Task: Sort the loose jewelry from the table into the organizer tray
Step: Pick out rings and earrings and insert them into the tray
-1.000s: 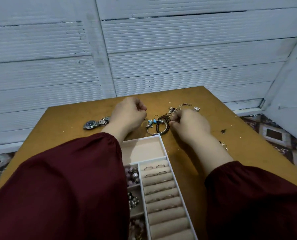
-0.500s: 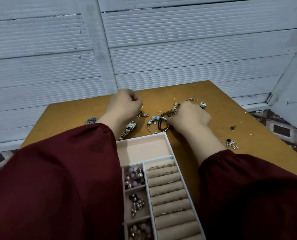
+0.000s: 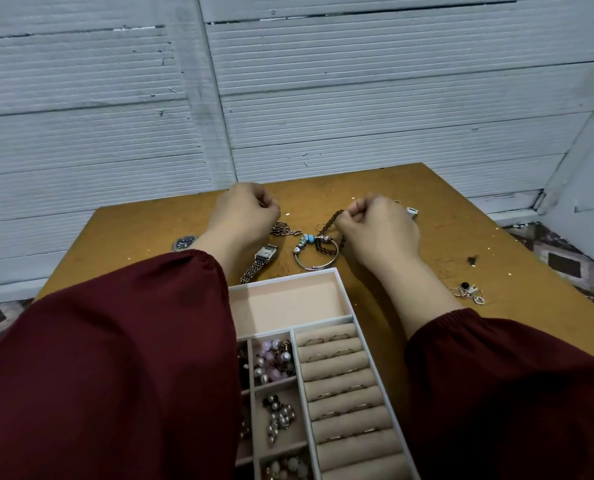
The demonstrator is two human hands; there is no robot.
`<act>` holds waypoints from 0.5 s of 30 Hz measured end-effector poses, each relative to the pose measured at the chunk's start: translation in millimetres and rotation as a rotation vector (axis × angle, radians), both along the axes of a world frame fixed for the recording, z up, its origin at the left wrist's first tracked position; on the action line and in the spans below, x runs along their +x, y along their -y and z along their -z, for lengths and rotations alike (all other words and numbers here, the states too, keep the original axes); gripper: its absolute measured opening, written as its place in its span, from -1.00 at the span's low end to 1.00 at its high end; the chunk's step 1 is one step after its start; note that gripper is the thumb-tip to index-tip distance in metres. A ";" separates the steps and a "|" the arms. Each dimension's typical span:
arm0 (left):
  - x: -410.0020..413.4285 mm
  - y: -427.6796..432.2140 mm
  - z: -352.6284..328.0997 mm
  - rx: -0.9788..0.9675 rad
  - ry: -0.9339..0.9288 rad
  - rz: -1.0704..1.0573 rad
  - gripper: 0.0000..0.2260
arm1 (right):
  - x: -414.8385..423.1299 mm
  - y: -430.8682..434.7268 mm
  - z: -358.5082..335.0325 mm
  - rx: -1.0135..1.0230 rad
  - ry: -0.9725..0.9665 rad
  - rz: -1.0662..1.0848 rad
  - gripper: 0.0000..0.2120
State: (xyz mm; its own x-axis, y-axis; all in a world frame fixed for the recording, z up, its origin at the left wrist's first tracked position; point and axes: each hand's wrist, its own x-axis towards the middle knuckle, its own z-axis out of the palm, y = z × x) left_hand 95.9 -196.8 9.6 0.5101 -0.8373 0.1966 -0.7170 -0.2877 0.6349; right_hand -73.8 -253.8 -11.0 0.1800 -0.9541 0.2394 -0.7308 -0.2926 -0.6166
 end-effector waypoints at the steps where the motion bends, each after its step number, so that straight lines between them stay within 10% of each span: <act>1: 0.9 1.1 0.5 0.008 0.002 0.002 -0.90 | -0.8 0.4 0.0 -0.030 0.054 -0.020 -0.92; 15: -19.5 33.8 4.8 0.132 0.133 0.182 -0.90 | -12.8 27.0 6.7 -0.255 0.503 -0.120 -0.94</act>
State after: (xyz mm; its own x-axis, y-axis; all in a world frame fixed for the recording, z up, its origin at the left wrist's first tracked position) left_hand 76.4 -230.6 4.8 0.3256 -0.9359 0.1345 -0.8393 -0.2205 0.4970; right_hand -86.6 -280.8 -17.7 0.0882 -0.8351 0.5430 -0.3182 -0.5402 -0.7791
